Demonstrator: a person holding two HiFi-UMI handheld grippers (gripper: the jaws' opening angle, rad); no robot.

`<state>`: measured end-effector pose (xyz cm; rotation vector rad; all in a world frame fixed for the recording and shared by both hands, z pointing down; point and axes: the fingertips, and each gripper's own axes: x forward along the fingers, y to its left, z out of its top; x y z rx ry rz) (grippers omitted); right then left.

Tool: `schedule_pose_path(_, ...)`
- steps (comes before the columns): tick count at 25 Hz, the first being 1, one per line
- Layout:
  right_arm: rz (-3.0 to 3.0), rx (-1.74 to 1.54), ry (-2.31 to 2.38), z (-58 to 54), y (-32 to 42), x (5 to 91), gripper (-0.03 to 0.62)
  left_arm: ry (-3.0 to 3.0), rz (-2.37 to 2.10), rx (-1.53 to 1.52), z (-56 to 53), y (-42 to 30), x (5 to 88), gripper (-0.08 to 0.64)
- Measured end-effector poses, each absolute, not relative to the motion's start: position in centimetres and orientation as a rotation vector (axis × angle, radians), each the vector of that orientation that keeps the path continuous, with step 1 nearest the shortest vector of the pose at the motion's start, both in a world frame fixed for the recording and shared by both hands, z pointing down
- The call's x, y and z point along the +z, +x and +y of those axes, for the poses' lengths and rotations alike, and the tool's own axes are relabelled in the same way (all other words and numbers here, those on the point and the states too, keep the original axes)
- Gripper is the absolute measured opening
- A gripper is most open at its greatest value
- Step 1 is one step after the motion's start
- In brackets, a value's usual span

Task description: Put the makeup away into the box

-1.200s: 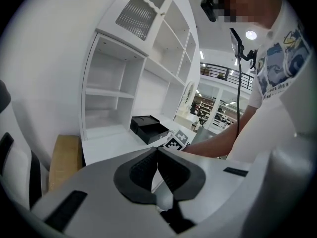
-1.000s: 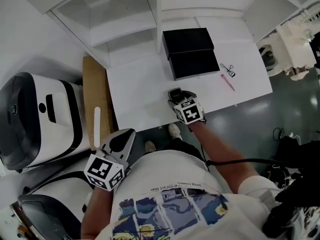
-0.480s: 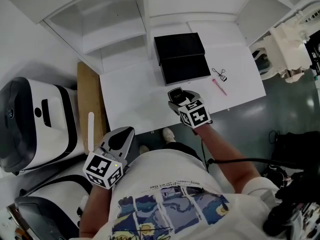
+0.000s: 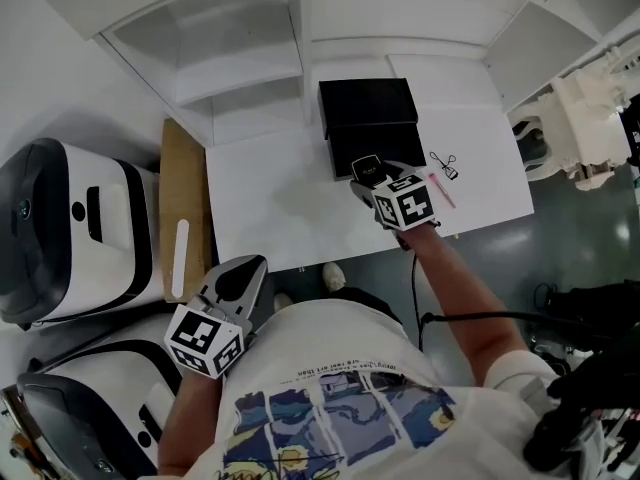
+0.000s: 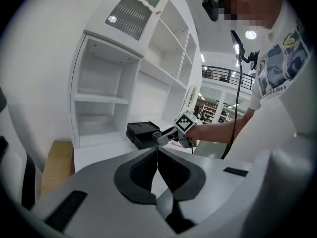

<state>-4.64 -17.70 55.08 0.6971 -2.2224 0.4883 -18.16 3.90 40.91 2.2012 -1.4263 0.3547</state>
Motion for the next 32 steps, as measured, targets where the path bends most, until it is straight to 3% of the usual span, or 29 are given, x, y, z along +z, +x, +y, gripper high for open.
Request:
schedule_pose_path(15,-2.061,0.477,0.605,-25.4,-7.9,61.2,0.348,2.021,-1.618,0.340,5.0,-20.9,40.9,0.014)
schedule_pose_path(32,-1.959,0.444,0.487,-26.2,-10.0,65.7,0.350,1.914,-1.688,0.340,6.1,-21.8,41.4,0.014)
